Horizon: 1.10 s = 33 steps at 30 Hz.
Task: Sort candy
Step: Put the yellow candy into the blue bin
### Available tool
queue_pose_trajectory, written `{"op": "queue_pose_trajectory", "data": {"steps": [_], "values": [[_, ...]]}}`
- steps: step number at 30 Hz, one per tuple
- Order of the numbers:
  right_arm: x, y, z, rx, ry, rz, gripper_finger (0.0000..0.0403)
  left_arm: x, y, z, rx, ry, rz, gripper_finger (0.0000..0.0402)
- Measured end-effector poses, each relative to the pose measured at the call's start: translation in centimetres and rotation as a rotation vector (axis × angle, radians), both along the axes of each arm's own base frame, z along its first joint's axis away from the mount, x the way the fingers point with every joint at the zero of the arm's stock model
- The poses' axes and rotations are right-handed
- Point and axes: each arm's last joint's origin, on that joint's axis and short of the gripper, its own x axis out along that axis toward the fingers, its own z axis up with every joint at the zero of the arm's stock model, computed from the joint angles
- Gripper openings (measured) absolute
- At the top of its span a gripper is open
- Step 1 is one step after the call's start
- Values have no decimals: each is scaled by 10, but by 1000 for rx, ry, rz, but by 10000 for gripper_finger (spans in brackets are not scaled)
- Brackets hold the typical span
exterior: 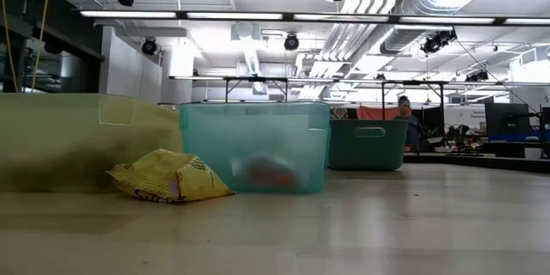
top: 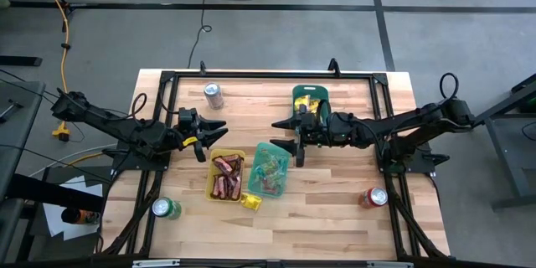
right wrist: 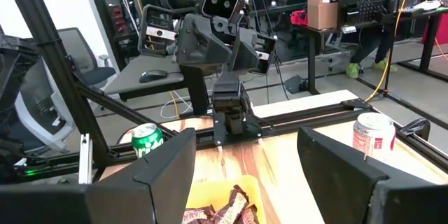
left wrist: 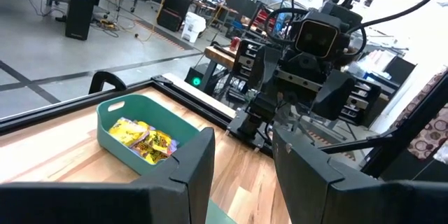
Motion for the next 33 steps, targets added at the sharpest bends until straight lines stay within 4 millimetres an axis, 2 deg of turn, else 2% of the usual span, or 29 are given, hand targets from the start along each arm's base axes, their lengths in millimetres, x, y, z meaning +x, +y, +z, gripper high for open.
{"op": "queue_pose_trajectory", "data": {"steps": [12, 16, 19, 22, 27, 30, 33], "values": [[0, 0, 0, 0, 0, 0, 245, 0, -1, 3, 3, -25, -24, 133], [0, 0, 0, -1, 5, 0, 245, 5, -4, 12, 34, -70, -96, 149], [0, 0, -2, -3, 21, 0, 245, 12, -9, 28, 55, -50, -161, 168], [0, 0, -4, -5, 37, 0, 245, 24, -16, 47, 87, 64, -253, 188], [0, 0, -6, -7, 58, 0, 245, 41, -34, 73, 166, 386, -376, 214], [0, 0, -6, -8, 63, 0, 245, 50, -50, 72, 221, 566, -424, 219], [0, 0, -7, -9, 72, 0, 245, 59, -70, 56, 277, 688, -480, 219]]}}
